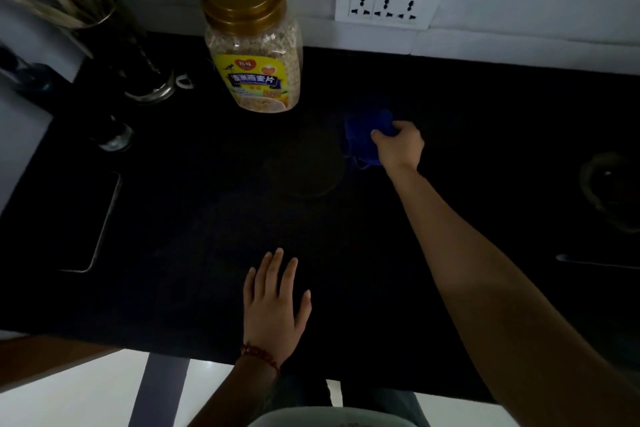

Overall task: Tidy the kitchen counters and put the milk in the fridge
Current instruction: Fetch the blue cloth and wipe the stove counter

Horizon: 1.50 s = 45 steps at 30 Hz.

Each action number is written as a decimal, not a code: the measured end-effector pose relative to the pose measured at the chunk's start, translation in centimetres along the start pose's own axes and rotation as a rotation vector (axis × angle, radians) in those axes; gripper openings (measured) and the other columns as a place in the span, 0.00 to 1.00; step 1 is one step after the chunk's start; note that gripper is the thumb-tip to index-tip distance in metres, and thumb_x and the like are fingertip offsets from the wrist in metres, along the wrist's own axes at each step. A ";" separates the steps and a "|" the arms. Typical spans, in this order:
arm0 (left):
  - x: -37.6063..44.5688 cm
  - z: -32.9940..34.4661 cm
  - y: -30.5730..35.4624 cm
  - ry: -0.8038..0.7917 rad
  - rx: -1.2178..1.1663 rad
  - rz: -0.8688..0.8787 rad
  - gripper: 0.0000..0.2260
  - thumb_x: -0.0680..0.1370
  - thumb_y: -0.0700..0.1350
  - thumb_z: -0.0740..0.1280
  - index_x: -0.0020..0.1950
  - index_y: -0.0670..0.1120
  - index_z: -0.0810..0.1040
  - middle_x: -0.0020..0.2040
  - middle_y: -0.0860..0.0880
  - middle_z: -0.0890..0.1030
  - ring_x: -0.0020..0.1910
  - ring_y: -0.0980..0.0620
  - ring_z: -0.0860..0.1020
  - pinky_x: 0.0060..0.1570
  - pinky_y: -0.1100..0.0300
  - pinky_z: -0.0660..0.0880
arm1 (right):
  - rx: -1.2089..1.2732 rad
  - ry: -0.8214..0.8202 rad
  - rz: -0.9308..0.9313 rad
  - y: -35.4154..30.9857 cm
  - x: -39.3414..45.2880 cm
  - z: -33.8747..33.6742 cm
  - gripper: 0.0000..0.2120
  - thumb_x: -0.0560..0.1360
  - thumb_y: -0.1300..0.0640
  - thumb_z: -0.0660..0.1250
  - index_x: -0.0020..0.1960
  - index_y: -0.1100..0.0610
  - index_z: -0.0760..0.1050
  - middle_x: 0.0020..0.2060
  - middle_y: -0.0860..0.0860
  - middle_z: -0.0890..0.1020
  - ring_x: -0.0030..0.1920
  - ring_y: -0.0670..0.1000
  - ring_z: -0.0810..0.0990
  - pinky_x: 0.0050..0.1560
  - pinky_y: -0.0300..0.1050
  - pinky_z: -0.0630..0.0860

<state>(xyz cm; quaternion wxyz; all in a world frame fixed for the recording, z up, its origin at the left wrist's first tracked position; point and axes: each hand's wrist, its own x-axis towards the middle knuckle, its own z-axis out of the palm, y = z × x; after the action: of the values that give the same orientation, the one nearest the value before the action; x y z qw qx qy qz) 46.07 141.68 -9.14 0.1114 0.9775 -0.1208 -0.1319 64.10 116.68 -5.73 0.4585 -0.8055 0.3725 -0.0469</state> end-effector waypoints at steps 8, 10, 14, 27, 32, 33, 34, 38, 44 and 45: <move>-0.2 0.3 -0.1 0.045 -0.023 0.046 0.27 0.78 0.60 0.41 0.65 0.46 0.67 0.68 0.41 0.71 0.69 0.45 0.62 0.66 0.44 0.62 | 0.091 0.089 0.099 4.1 -9.4 -3.5 0.22 0.70 0.53 0.70 0.62 0.56 0.72 0.47 0.45 0.74 0.45 0.43 0.73 0.33 0.27 0.65; -0.2 0.3 0.0 0.069 -0.048 0.082 0.23 0.78 0.58 0.47 0.65 0.46 0.67 0.67 0.40 0.71 0.68 0.45 0.63 0.65 0.41 0.64 | 0.119 0.123 0.109 5.3 -11.7 -5.3 0.21 0.70 0.53 0.71 0.61 0.56 0.73 0.45 0.44 0.74 0.45 0.43 0.74 0.34 0.27 0.65; -0.2 -0.1 0.7 0.130 -0.209 0.207 0.22 0.73 0.52 0.56 0.64 0.44 0.67 0.66 0.38 0.71 0.67 0.44 0.65 0.63 0.41 0.66 | 0.294 0.202 0.143 8.6 -17.5 -10.5 0.18 0.69 0.56 0.72 0.58 0.55 0.75 0.44 0.43 0.77 0.45 0.45 0.78 0.43 0.34 0.75; -8.8 3.0 19.4 -0.052 -0.403 0.844 0.21 0.77 0.54 0.54 0.55 0.40 0.77 0.55 0.42 0.79 0.56 0.54 0.71 0.58 0.66 0.66 | 0.614 0.756 0.505 29.6 -38.0 -27.6 0.11 0.69 0.64 0.70 0.49 0.55 0.77 0.39 0.50 0.81 0.39 0.48 0.79 0.37 0.37 0.76; -17.3 8.8 28.4 -0.258 -0.281 1.021 0.21 0.73 0.52 0.55 0.53 0.40 0.79 0.51 0.43 0.81 0.53 0.51 0.76 0.54 0.65 0.70 | 0.605 0.912 0.723 39.9 -46.1 -31.9 0.12 0.68 0.61 0.71 0.51 0.57 0.78 0.42 0.54 0.81 0.44 0.55 0.80 0.50 0.51 0.77; -18.8 10.3 29.9 -0.363 -0.221 1.028 0.23 0.72 0.54 0.54 0.54 0.41 0.78 0.53 0.43 0.80 0.54 0.48 0.76 0.55 0.63 0.70 | 0.603 0.938 0.769 41.9 -47.8 -32.4 0.13 0.68 0.60 0.71 0.52 0.59 0.78 0.43 0.55 0.81 0.44 0.55 0.80 0.50 0.51 0.77; -20.3 11.7 31.5 -0.492 -0.150 1.017 0.25 0.71 0.56 0.54 0.56 0.41 0.77 0.55 0.43 0.79 0.56 0.46 0.76 0.58 0.60 0.70 | 0.607 0.959 0.814 43.7 -49.5 -32.9 0.14 0.69 0.60 0.71 0.53 0.60 0.78 0.44 0.56 0.81 0.44 0.55 0.79 0.49 0.49 0.77; -23.8 17.5 35.9 -0.846 0.144 0.875 0.16 0.76 0.47 0.62 0.62 0.41 0.73 0.63 0.42 0.74 0.61 0.46 0.73 0.61 0.59 0.68 | 0.641 1.030 0.998 49.4 -55.3 -34.4 0.16 0.69 0.60 0.71 0.55 0.62 0.77 0.49 0.60 0.82 0.44 0.53 0.77 0.46 0.44 0.71; -25.5 22.1 40.0 -0.914 0.204 0.657 0.13 0.76 0.44 0.63 0.59 0.40 0.75 0.60 0.40 0.77 0.56 0.45 0.75 0.52 0.61 0.69 | 0.697 1.085 1.197 55.3 -60.2 -36.1 0.17 0.69 0.60 0.71 0.56 0.63 0.76 0.53 0.62 0.81 0.51 0.60 0.79 0.47 0.45 0.71; -25.5 22.8 40.8 -0.912 0.210 0.655 0.13 0.76 0.43 0.63 0.59 0.40 0.75 0.59 0.40 0.78 0.56 0.45 0.75 0.52 0.61 0.69 | 0.704 1.097 1.215 56.1 -60.3 -36.8 0.17 0.69 0.60 0.71 0.57 0.63 0.76 0.53 0.62 0.81 0.52 0.60 0.79 0.47 0.44 0.71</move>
<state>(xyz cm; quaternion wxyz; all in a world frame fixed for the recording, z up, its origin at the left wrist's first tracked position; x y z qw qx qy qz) 7.27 105.66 -14.47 -0.0146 0.7389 -0.4659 -0.4865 -25.84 112.65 -11.89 0.3824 -0.1457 0.8663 -0.2864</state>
